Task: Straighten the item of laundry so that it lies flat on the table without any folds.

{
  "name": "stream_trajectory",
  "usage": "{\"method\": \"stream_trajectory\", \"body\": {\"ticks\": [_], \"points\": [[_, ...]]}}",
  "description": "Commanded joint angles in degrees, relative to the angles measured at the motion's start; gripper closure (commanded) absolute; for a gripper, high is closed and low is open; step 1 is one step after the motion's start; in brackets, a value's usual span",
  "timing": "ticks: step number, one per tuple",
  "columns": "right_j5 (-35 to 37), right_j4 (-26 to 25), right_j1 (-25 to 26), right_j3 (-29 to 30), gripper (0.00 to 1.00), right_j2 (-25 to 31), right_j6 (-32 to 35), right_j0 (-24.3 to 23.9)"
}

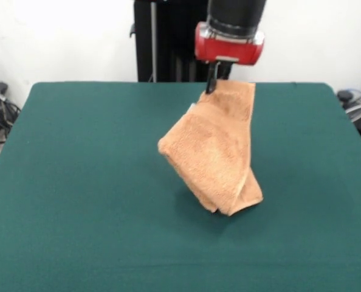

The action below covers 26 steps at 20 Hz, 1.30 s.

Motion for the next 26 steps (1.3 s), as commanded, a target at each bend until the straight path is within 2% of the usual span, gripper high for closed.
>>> {"method": "stream_trajectory", "body": {"ticks": [1,6,18,20,23,26], "points": [[8.71,3.53,-4.16,3.67,1.00,2.95,16.39,2.55],[13.64,3.70,-6.03,2.67,1.00,0.45,18.74,5.69],[13.68,6.15,-6.49,4.68,1.00,0.01,19.25,7.86],[10.38,7.22,-3.59,6.07,1.00,1.61,18.19,6.19],[0.41,8.08,1.63,8.86,1.00,5.97,14.43,2.10],[-1.49,8.00,2.56,10.35,1.00,6.48,14.47,1.94]]}}
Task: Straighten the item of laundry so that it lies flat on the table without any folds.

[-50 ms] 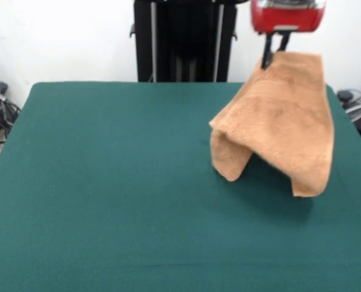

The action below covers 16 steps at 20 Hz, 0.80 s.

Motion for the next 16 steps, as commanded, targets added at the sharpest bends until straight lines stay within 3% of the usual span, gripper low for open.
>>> {"method": "stream_trajectory", "body": {"ticks": [1,6,16], "points": [[-7.70,2.06,6.66,9.26,1.00,5.00,14.83,-2.22],[-7.94,2.45,6.52,10.51,1.00,3.49,17.02,0.22],[-19.09,4.22,12.79,11.61,1.00,5.97,18.92,1.26]]}}
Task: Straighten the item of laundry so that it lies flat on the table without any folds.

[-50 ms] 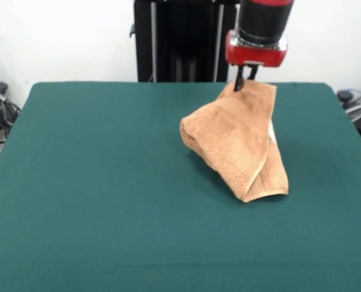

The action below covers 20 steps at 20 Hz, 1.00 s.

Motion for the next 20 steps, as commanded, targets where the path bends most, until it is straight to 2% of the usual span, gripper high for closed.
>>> {"method": "stream_trajectory", "body": {"ticks": [1,14,20], "points": [[-7.22,3.41,5.08,4.51,1.00,5.52,19.05,1.79],[4.42,6.03,1.09,0.15,1.00,0.61,19.98,7.74],[4.92,7.08,1.63,-1.44,1.00,-0.06,20.22,9.18]]}}
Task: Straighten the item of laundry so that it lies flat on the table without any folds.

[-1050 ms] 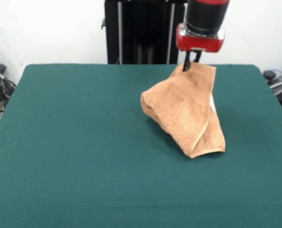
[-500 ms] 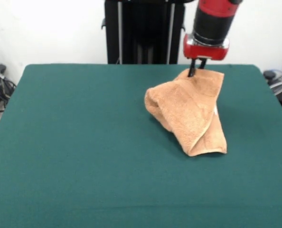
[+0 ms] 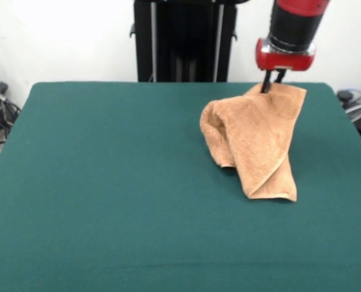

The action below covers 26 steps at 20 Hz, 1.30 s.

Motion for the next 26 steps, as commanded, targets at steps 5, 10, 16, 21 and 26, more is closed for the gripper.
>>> {"method": "stream_trajectory", "body": {"ticks": [5,10,16,21,26], "points": [[1.76,4.43,2.81,-2.74,1.00,3.67,16.37,-2.73],[-1.79,3.98,4.87,-2.61,1.00,5.78,14.07,-5.66],[-14.53,0.18,9.00,-0.98,1.00,10.97,12.38,-11.66],[-17.47,-1.66,11.35,-1.63,1.00,12.02,12.10,-13.28],[-17.88,-1.64,12.23,-2.42,1.00,11.35,12.04,-12.58]]}}
